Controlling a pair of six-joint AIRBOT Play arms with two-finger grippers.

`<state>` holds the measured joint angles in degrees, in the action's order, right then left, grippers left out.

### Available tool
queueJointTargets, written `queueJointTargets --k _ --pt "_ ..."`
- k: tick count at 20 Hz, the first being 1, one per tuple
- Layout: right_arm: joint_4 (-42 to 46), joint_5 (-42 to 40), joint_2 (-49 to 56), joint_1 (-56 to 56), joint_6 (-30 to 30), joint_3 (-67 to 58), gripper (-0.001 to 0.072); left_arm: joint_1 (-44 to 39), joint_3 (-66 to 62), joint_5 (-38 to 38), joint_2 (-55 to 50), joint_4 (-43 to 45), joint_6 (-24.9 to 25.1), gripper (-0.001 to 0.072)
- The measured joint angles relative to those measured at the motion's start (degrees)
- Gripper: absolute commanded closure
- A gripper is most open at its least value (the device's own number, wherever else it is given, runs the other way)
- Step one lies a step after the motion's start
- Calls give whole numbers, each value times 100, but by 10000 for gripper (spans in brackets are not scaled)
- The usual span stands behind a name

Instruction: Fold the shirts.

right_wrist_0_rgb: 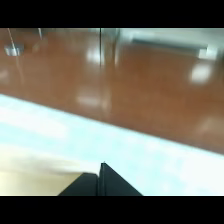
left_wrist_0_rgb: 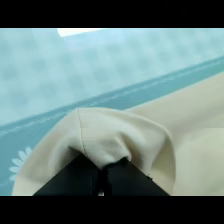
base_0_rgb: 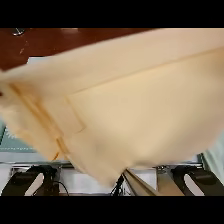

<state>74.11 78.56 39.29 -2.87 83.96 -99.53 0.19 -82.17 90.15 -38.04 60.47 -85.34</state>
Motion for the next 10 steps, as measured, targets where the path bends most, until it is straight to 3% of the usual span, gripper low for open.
queueJointTargets --k 5,10 --pt "365 -463 1266 0 46 715 686 -79 1615 -1742 -1180 -251 433 687" --pt "160 -1180 3145 2 144 859 685 -339 1700 -2922 -2924 -560 730 686"
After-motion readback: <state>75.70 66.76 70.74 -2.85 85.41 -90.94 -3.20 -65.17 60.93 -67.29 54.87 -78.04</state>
